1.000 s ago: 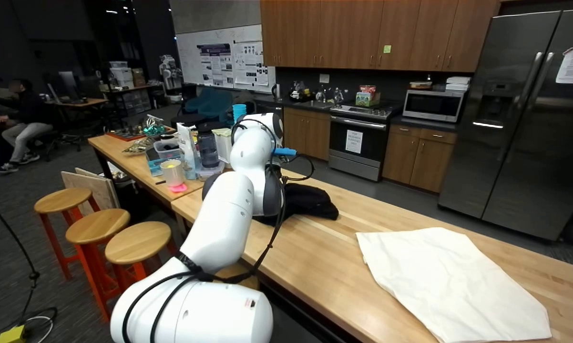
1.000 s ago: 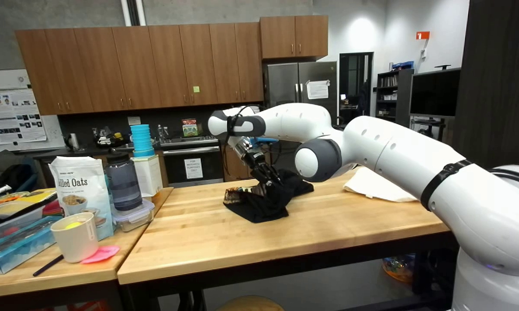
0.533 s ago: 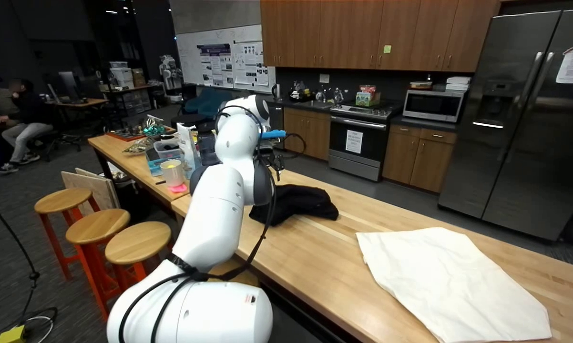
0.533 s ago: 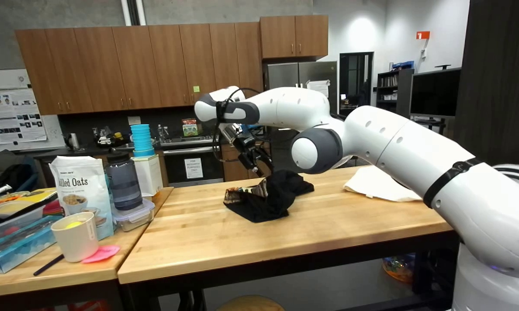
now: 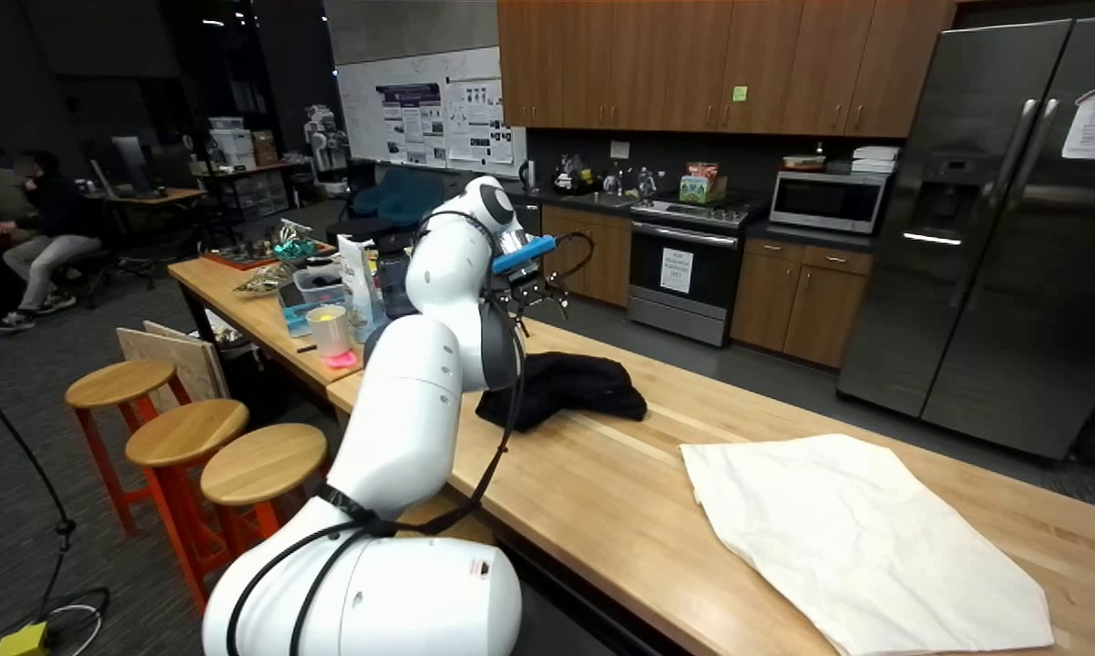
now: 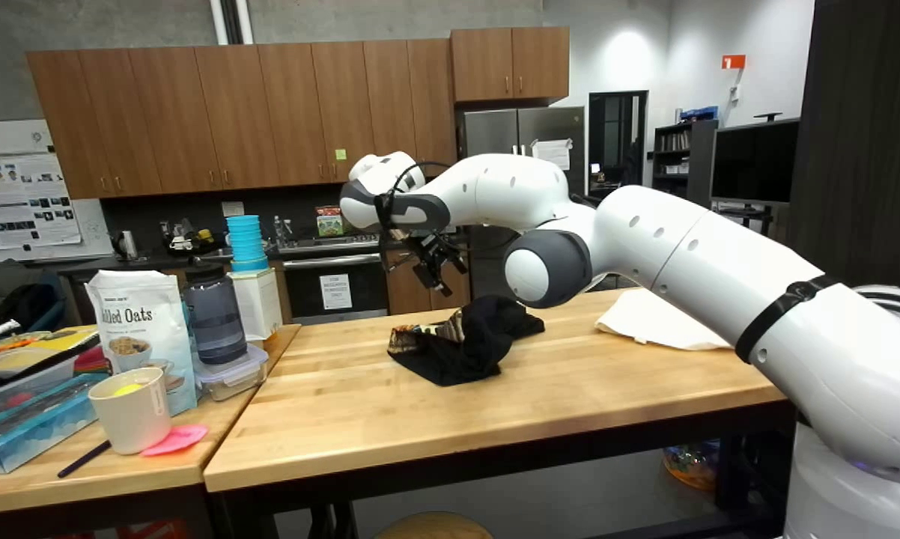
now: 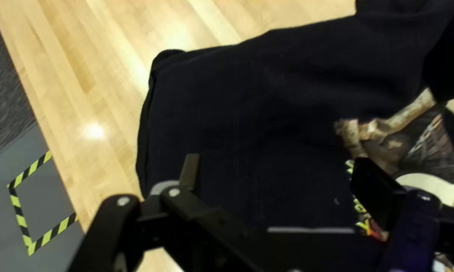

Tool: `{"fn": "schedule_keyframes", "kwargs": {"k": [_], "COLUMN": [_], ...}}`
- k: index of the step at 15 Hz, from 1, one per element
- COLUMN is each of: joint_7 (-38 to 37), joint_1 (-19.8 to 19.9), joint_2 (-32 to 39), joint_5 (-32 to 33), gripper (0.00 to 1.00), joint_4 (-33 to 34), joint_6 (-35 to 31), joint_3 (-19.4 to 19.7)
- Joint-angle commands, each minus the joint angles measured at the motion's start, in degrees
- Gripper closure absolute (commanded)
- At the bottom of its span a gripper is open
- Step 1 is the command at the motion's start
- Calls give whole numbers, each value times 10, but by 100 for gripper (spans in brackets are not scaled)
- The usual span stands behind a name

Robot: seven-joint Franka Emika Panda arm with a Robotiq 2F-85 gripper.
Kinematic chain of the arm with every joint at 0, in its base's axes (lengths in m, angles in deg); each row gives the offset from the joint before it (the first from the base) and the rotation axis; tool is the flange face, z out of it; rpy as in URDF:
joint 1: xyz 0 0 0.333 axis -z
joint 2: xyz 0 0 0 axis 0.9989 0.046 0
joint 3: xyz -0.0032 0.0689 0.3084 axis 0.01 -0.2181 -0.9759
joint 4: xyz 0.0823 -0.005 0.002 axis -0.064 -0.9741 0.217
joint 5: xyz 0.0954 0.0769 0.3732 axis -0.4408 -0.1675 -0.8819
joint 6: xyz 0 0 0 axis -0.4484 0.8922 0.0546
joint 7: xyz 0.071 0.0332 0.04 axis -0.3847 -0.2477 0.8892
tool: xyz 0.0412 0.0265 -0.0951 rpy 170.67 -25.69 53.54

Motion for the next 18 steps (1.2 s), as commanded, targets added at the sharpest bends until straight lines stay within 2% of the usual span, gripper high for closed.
{"fn": "schedule_keyframes", "kwargs": {"k": [1, 4, 7, 13, 18], "joint_7": [-17, -22, -39, -49, -51], "joint_1": [10, 15, 26, 54, 81], "joint_2": [26, 44, 55, 51, 37], "joint_5": [12, 22, -1, -93, -182], "gripper": [0, 0, 0, 0, 0], "joint_4": [15, 12, 10, 5, -10], "joint_6": [-69, -94, -65, 50, 111], "joint_3": [24, 43, 32, -23, -85]}}
